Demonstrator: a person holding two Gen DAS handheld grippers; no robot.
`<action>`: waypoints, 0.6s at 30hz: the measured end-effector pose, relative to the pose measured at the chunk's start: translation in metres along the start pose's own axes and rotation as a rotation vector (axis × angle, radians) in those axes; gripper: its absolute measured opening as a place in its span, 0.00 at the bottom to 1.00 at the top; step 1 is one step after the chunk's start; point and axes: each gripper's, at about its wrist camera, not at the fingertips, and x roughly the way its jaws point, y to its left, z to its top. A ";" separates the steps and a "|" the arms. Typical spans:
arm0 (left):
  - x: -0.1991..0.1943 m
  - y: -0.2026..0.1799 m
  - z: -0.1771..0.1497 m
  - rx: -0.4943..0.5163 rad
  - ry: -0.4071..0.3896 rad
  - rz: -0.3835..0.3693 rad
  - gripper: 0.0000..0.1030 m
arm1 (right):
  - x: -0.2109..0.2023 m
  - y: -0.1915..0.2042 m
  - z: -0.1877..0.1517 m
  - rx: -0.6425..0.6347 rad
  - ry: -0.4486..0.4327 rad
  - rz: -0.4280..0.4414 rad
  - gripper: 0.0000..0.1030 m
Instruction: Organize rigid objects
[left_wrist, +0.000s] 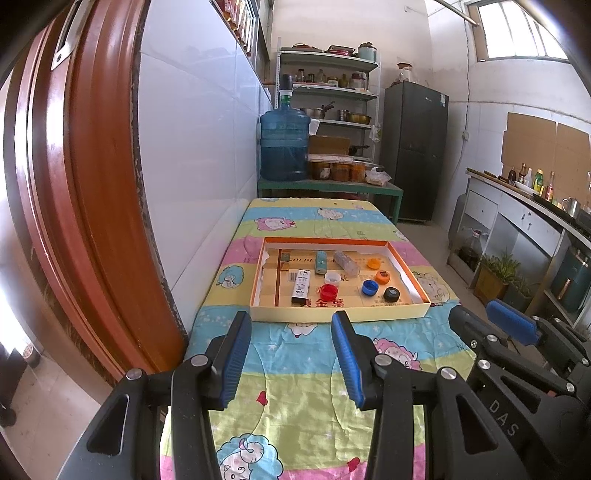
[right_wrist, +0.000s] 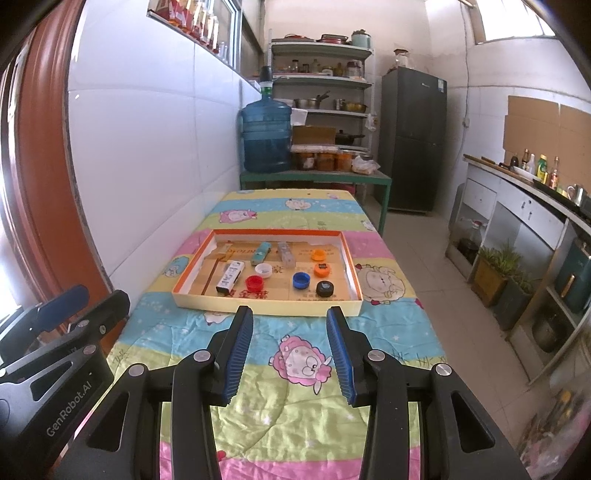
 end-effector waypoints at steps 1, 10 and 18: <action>0.000 0.000 0.000 0.000 0.001 0.001 0.44 | 0.000 0.000 0.000 0.000 0.001 -0.001 0.42; 0.006 0.000 -0.007 0.001 0.008 0.003 0.44 | 0.001 0.000 -0.003 -0.001 0.004 0.004 0.42; 0.005 0.000 -0.006 0.001 0.007 0.003 0.44 | 0.002 0.001 -0.004 0.001 0.006 0.004 0.42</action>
